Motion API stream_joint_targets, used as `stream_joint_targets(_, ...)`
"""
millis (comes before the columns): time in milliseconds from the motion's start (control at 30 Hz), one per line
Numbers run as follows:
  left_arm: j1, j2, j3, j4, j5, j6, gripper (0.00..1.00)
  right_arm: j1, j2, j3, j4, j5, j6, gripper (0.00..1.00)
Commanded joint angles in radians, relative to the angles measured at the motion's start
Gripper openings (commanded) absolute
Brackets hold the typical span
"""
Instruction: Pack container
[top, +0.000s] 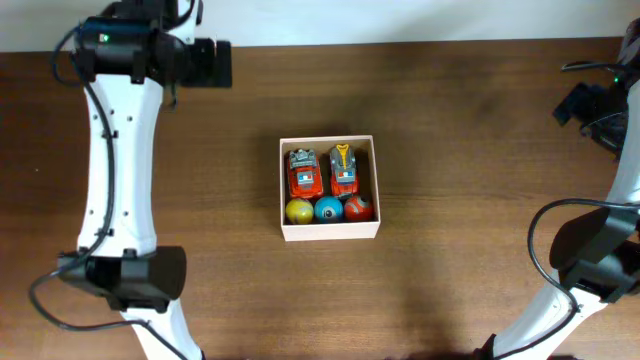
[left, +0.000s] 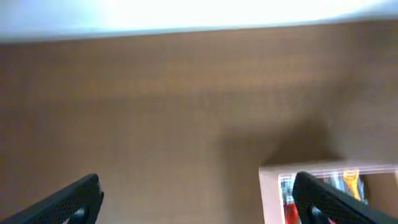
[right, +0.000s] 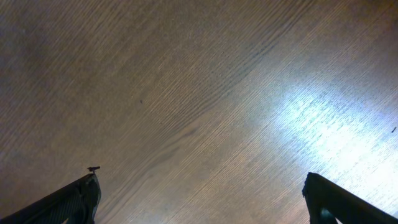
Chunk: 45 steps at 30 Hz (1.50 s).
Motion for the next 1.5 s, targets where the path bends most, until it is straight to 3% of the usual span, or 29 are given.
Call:
stream_joint_targets(0, 0.000, -0.141, -0.045, 0.082, -0.014, 0.058, 0.99, -0.001, -0.028, 0.019, -0.001, 0.002, -0.003, 0.99)
stream_joint_targets(233, 0.001, -0.386, -0.352, 0.350, -0.014, 0.104, 0.99, -0.001, -0.028, 0.019, -0.001, 0.002, -0.003, 0.98)
stream_joint_targets(633, 0.001, -0.915, -1.219, 0.918, -0.003, 0.109, 0.99, -0.001, -0.028, 0.019, -0.001, 0.002, -0.003, 0.99)
stream_joint_targets(800, 0.001, -1.142, -1.515, 1.084, -0.004, 0.109, 0.99, -0.001, -0.028, 0.019, -0.001, 0.002, -0.003, 0.99)
stream_joint_targets(1467, 0.001, -1.666, -2.081, 1.287, -0.027, 0.111, 0.99, -0.001, -0.028, 0.019, -0.001, 0.002, -0.003, 0.99)
